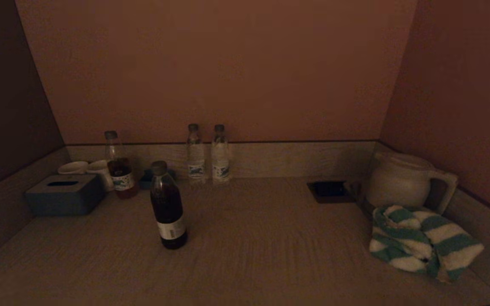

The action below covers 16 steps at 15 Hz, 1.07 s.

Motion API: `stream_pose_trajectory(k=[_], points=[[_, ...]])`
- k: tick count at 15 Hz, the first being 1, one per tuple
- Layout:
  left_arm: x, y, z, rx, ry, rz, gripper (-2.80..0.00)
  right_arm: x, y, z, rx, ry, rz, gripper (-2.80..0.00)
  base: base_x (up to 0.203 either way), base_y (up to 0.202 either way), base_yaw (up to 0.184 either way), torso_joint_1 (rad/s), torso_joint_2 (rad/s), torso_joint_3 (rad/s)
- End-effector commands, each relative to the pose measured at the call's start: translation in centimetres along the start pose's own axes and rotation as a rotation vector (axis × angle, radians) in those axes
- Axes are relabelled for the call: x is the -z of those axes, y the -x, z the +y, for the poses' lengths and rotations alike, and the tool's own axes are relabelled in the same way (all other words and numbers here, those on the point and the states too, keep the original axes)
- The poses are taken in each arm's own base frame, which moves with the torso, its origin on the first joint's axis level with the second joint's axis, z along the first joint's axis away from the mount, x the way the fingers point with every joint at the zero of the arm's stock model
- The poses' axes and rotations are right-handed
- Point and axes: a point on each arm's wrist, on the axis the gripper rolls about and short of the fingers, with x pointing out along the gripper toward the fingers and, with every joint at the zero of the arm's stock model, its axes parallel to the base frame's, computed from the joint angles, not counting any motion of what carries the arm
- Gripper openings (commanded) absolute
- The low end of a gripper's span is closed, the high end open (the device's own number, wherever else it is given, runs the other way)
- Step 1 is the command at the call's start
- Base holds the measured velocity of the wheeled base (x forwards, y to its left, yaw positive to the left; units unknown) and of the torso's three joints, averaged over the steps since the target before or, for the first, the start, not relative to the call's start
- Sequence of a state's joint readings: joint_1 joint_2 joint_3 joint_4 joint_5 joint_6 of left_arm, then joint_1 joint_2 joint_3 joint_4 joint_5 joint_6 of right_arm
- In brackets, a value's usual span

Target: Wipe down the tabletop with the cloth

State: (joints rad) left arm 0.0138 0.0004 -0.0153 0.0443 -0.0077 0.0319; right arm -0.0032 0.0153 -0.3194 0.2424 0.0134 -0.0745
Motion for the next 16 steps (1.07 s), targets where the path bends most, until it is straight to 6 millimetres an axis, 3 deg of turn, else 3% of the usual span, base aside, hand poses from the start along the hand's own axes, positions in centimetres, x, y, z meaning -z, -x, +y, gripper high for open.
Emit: stream_pose_trajectory(k=[1,4,9,16], points=[[0.0,0.0,0.0,-0.001,0.0,0.001,-2.8,0.8,-0.5,0.1,-0.006,0.037,-0.023,-2.8,0.0,0.0,0.0,0.0,0.0,0.0],[0.0,0.0,0.0,-0.001,0.0,0.001,-2.8,1.8,-1.5,0.1,0.001,0.059,-0.114,-2.8,0.0,0.0,0.0,0.0,0.0,0.0],[0.0,0.0,0.0,-0.001,0.0,0.001,-2.8,4.3,-2.5,0.3,-0.005,0.068,-0.069,-2.8,0.0,0.0,0.0,0.0,0.0,0.0],[0.0,0.0,0.0,0.0,0.0,0.001,-2.8,5.5,-2.7,0.4,-0.007,0.046,-0.001,-2.8,0.0,0.0,0.0,0.0,0.0,0.0]])
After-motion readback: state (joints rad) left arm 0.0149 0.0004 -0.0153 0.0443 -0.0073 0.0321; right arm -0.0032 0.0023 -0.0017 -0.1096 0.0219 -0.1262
